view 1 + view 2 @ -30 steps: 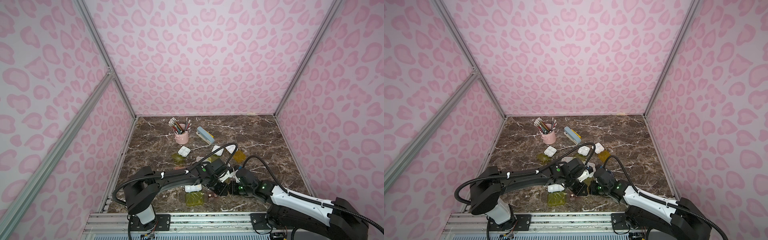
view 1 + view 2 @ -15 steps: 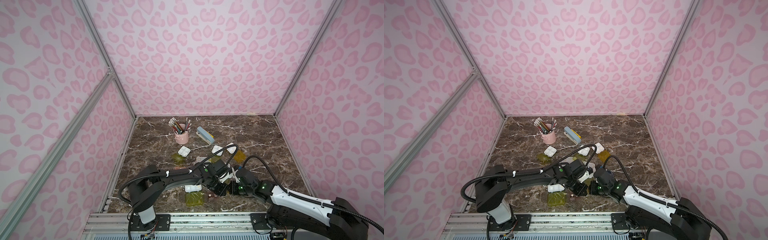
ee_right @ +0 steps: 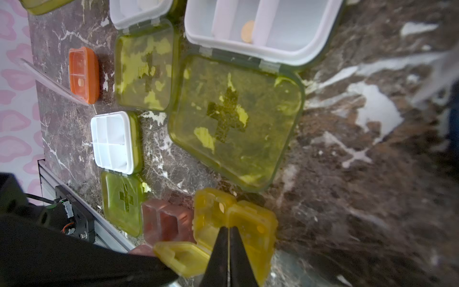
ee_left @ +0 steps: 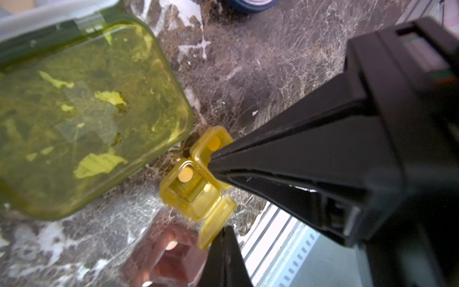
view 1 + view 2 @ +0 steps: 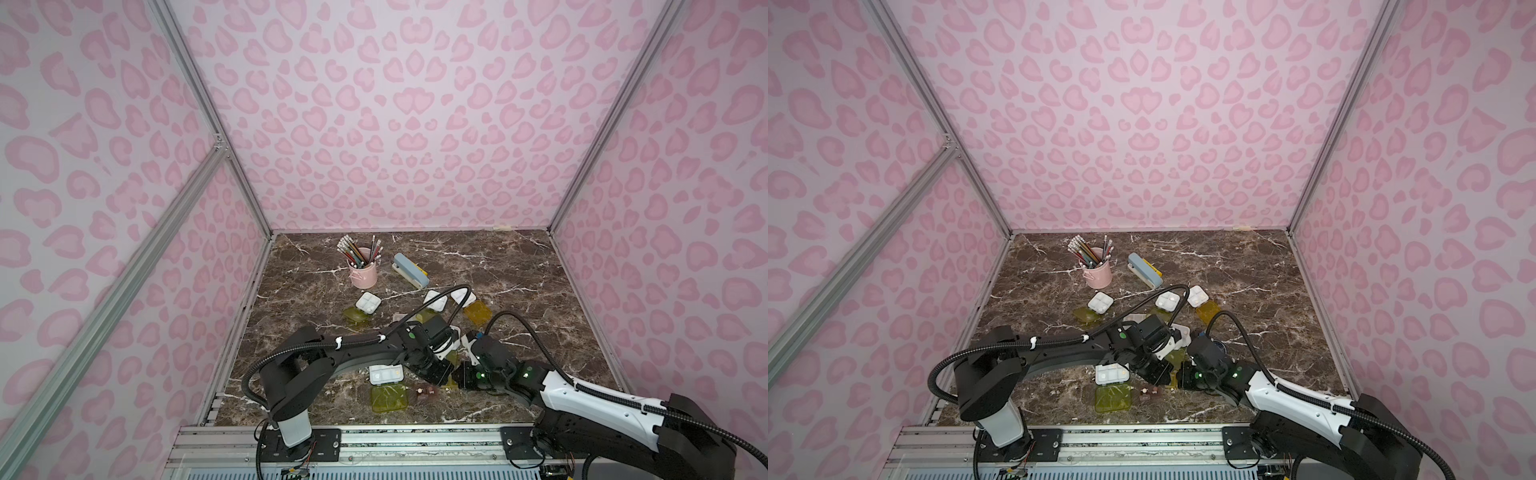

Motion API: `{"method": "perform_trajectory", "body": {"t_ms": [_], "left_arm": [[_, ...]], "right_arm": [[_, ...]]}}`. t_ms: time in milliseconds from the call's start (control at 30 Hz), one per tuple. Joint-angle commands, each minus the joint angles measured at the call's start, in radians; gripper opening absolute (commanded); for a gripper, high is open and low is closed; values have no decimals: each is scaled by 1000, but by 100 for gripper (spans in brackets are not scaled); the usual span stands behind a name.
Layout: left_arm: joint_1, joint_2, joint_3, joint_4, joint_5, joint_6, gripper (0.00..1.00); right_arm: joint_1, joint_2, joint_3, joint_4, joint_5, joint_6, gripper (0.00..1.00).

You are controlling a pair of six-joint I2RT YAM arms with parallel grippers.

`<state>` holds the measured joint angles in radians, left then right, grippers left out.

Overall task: Close pillboxes
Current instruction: Close the lid on the pillbox.

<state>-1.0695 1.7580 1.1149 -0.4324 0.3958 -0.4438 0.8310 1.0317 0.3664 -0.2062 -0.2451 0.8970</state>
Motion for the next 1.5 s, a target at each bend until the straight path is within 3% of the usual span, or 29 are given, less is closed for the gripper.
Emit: {"method": "perform_trajectory", "body": {"t_ms": [0, 1467], "left_arm": [[8, 12, 13, 3, -6, -7, 3], [44, 113, 25, 12, 1, -21, 2]], "right_arm": [[2, 8, -9, -32, 4, -3, 8], [2, 7, -15, -53, 16, 8, 8]]}}
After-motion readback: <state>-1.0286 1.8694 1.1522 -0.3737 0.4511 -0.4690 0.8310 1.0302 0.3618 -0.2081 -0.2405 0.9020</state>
